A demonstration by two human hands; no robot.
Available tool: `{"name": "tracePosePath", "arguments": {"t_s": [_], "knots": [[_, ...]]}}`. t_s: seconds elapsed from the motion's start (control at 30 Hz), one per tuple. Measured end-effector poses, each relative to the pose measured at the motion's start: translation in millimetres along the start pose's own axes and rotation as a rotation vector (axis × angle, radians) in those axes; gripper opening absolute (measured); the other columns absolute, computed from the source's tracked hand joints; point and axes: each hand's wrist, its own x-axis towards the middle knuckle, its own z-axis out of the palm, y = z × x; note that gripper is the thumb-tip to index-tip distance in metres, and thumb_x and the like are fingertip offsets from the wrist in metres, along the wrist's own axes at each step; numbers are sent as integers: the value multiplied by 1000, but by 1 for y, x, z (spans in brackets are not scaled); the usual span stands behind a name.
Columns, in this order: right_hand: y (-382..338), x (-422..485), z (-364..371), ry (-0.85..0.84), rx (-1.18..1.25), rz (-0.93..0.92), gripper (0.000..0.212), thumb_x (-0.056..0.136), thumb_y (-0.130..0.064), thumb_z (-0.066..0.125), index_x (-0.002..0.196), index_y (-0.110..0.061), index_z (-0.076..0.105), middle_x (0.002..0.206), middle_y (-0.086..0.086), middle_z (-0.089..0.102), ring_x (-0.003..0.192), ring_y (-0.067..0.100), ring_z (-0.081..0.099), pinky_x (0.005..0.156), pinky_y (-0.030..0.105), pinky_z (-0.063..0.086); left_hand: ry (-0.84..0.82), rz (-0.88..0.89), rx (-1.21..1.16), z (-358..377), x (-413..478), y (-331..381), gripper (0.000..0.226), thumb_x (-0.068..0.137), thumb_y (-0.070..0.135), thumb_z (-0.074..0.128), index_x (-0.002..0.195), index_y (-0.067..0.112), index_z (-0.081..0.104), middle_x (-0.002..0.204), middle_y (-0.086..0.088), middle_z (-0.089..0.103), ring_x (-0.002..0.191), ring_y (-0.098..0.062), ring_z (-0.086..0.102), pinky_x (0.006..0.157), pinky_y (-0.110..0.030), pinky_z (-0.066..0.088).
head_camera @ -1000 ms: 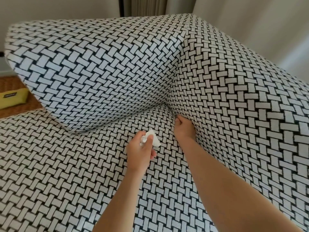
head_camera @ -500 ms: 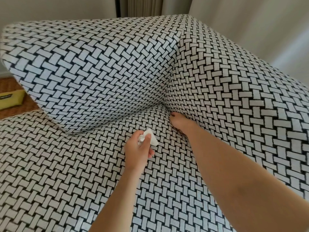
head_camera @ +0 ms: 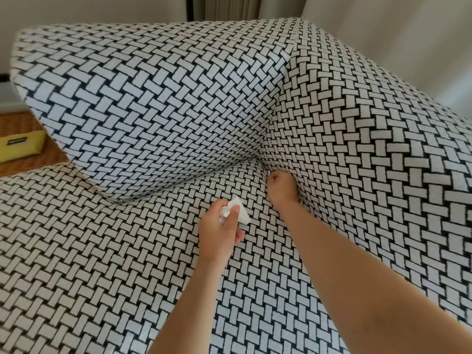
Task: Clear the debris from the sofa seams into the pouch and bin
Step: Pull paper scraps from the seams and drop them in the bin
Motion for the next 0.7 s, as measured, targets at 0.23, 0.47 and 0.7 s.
{"name": "tracePosePath", "arguments": {"t_s": [0.23,0.47,0.7], "knots": [[-1,-11,-3,80,-84,-73,15,96,-23,43,91,-19,57,64,-8,51,56,11,48,48,20,34,23,-26,-23,1,-1,1,16,92,16,54,82,28,57,59,0,58,39,-7,53,36,-18,41],[2,-50,-19,-43,-310,-237,20,99,-33,33,87,-21,45,58,-7,48,59,18,52,57,29,40,16,-129,-12,0,1,3,6,93,13,52,97,14,57,91,-13,62,52,-12,65,48,-26,53],[-2,-99,-35,-291,-495,-326,22,99,-33,30,93,-21,48,77,-2,53,74,18,54,63,28,43,-3,-314,102,-18,-29,12,20,95,14,49,111,3,54,102,-20,60,61,-15,64,46,-16,48]]}}
